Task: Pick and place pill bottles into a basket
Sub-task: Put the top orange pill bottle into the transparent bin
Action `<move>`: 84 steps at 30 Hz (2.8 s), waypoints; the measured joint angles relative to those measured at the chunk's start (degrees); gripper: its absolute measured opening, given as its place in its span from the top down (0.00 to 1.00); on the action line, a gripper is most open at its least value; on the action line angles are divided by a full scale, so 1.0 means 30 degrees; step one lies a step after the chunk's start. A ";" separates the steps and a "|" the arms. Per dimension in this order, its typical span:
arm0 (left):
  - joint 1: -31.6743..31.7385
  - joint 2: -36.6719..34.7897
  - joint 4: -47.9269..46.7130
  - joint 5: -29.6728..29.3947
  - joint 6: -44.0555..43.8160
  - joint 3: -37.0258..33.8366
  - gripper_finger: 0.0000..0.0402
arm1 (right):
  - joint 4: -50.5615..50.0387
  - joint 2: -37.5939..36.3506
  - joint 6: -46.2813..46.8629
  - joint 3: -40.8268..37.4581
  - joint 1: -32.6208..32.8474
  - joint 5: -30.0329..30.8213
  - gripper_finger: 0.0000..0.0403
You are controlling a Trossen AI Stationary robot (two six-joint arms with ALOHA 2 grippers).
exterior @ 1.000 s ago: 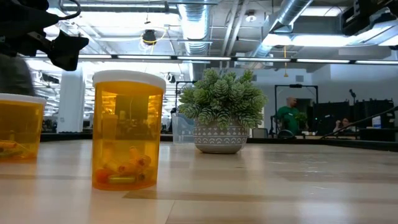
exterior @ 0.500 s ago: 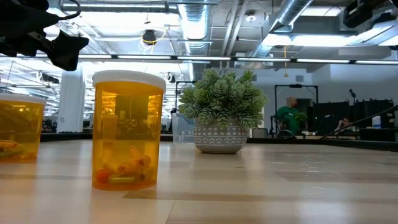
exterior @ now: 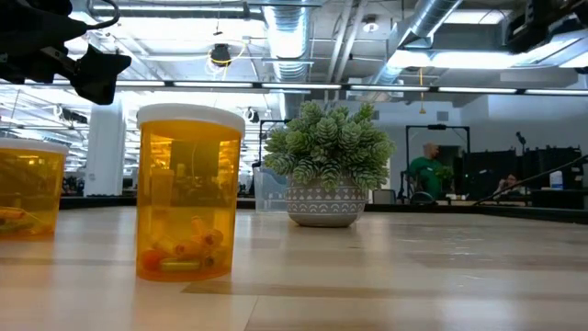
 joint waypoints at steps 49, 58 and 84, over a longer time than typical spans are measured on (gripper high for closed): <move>-0.0001 0.0004 -0.0001 0.0000 0.0000 0.0001 0.31 | -1.0261 0.0219 -0.3621 0.0000 -0.0007 -0.0340 0.35; 0.0000 0.0000 -0.0003 0.0000 0.0000 0.0001 0.31 | -1.0261 0.0219 -0.3621 -0.0007 -0.0007 -0.0347 0.35; 0.0000 0.0002 0.0134 0.0455 -0.6920 0.0000 0.31 | -1.0272 0.0219 -0.3621 -0.0015 -0.0007 -0.0347 0.35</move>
